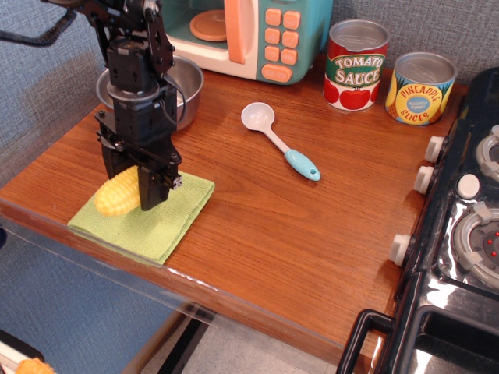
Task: PLACE CORN ON THE GREEN CLOTH
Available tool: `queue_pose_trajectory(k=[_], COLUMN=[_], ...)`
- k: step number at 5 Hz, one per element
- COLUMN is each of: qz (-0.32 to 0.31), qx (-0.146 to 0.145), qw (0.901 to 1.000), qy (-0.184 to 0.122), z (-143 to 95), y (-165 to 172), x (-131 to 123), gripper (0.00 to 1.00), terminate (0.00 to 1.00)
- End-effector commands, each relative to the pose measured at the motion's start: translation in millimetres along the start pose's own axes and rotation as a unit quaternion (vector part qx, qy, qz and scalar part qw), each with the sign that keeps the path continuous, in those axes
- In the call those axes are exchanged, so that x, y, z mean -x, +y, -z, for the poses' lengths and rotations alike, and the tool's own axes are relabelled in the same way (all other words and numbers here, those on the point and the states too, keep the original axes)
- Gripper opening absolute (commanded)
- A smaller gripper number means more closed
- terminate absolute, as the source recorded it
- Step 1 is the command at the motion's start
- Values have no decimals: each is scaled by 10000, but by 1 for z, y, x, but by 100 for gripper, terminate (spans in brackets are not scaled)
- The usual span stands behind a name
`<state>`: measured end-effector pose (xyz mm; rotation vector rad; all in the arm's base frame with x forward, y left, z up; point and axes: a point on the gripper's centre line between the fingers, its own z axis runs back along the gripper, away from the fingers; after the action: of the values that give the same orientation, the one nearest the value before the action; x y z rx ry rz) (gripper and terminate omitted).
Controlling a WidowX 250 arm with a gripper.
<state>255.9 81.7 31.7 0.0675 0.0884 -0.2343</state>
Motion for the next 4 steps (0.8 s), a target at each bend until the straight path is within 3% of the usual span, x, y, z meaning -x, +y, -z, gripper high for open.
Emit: queue_pose_trajectory(k=[1, 2, 3, 4], qz=[136, 437, 583, 583], qx=[-163, 6, 113, 113], qw=[9991, 9953, 9927, 9927], qy=[-354, -870, -1054, -1054], z=[-26, -49, -59, -59], y=[5, 1, -2, -2], x=[0, 3, 4, 4], gripper=[100, 100, 100, 100], terminate=[0, 0, 0, 0])
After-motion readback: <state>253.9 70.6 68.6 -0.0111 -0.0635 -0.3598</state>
